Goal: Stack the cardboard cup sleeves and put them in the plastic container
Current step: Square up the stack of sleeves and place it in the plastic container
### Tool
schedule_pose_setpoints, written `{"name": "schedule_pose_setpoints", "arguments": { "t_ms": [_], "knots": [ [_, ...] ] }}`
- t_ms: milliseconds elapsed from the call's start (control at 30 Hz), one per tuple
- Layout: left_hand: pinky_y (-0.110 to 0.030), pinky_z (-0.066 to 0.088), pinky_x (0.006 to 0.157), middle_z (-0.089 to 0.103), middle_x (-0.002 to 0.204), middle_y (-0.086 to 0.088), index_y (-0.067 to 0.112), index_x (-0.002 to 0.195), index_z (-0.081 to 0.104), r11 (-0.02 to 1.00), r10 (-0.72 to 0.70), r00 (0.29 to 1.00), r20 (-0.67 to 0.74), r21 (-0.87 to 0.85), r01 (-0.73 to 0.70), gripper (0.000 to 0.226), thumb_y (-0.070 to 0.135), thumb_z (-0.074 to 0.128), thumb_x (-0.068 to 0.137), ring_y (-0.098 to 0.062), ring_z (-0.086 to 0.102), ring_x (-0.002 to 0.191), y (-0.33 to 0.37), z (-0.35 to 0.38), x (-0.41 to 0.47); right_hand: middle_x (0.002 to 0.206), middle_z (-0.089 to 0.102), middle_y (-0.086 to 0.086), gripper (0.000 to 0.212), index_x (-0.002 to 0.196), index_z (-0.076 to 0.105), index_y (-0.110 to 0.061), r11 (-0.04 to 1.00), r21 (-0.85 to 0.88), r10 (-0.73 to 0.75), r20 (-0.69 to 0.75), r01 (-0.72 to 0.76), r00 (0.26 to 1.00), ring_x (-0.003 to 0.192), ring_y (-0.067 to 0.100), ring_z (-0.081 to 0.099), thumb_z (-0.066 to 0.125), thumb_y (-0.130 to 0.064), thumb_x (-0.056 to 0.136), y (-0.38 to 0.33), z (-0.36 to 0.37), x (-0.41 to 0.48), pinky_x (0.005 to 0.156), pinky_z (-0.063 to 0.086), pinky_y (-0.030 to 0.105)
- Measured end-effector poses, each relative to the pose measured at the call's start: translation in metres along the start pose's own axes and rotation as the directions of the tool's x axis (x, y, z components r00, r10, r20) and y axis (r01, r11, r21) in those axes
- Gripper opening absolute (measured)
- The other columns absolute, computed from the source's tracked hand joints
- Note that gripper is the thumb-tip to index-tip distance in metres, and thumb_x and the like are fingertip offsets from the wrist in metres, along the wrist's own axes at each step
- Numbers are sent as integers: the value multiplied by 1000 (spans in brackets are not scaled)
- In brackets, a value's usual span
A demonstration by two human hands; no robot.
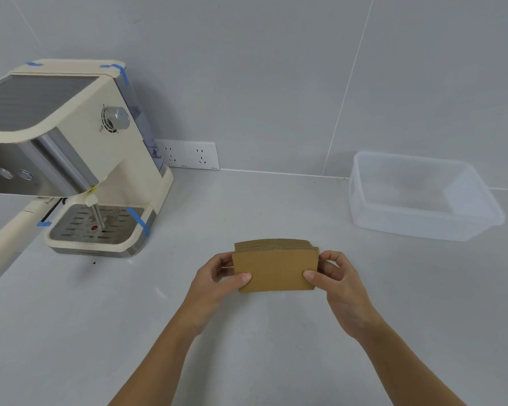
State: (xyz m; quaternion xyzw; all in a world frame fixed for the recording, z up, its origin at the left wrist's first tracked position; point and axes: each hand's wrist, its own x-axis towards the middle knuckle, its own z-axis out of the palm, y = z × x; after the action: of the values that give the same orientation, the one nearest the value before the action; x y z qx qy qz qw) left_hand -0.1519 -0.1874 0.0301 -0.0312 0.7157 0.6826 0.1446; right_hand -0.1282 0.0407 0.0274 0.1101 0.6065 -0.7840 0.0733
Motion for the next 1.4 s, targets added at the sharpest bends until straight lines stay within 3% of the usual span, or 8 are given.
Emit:
{"name": "schedule_pose_setpoints", "arguments": {
  "t_ms": [200, 567, 800, 867, 967, 1100, 1233, 1400],
  "knots": [
    [-13, 49, 72, 69, 105, 3, 19, 107, 64, 999, 28, 1000, 7, -36, -28, 63, 42, 74, 49, -9, 64, 95, 23, 25, 8, 89, 69, 6, 34, 88, 47, -17, 998, 12, -53, -60, 54, 997, 70, 4, 64, 68, -13, 61, -27, -12, -5, 69, 43, 22],
    [-1, 43, 63, 69, 101, 2, 12, 108, 63, 994, 95, 993, 64, -56, -92, 28, 10, 67, 81, 8, 64, 79, 75, 110, 38, 81, 69, 0, 35, 88, 47, -16, 986, 34, -155, -180, 164, 971, 74, 11, 62, 70, -18, 61, -87, -73, -6, 77, 40, 27],
    [1, 41, 59, 68, 93, 8, 16, 101, 63, 991, 130, 987, 94, -7, -130, 19, 12, 65, 83, 12, 63, 71, 116, 178, 72, 85, 66, 3, 39, 82, 54, -14, 975, 6, -215, -233, 222, 948, 84, 16, 62, 74, -32, 54, -133, -129, 6, 86, 43, 29],
    [-1, 43, 61, 68, 92, 8, 14, 102, 64, 993, 121, 988, 97, -4, -121, 20, 16, 65, 83, 10, 64, 73, 126, 195, 82, 85, 65, 3, 25, 83, 55, -13, 972, 24, -222, -245, 235, 944, 84, 16, 63, 73, -21, 68, -141, -146, 15, 85, 45, 28],
    [-15, 44, 82, 68, 98, 5, 12, 106, 65, 997, 76, 992, 104, 21, -78, 28, 25, 67, 81, -7, 62, 91, 135, 224, 102, 88, 65, 4, 7, 87, 56, -6, 979, 30, -187, -266, 202, 946, 89, 19, 62, 61, -11, 84, -153, -176, 31, 88, 46, 30],
    [-29, 43, 93, 66, 94, 3, 16, 92, 66, 999, -9, 995, 96, 33, 6, 16, 29, 66, 82, -15, 58, 94, 139, 256, 131, 86, 63, 5, 11, 78, 57, -5, 990, 57, -109, -239, 127, 965, 89, 20, 60, 59, -12, 86, -166, -207, 57, 90, 45, 29],
    [-32, 44, 94, 64, 86, 0, 14, 81, 64, 997, -76, 996, 52, 18, 75, 14, 28, 66, 82, -18, 58, 90, 137, 274, 156, 98, 67, 9, 21, 97, 63, 3, 996, 73, -29, -232, 47, 972, 96, 21, 62, 59, -14, 86, -168, -227, 83, 87, 46, 27],
    [-34, 44, 95, 62, 91, -5, 10, 80, 61, 988, -148, 989, 17, 48, 147, 19, 28, 67, 81, -20, 58, 90, 128, 291, 188, 96, 66, 14, 23, 97, 64, 1, 993, 98, 98, -279, -73, 955, 83, 23, 62, 65, -16, 82, -165, -246, 114, 92, 46, 35]
  ]
}}
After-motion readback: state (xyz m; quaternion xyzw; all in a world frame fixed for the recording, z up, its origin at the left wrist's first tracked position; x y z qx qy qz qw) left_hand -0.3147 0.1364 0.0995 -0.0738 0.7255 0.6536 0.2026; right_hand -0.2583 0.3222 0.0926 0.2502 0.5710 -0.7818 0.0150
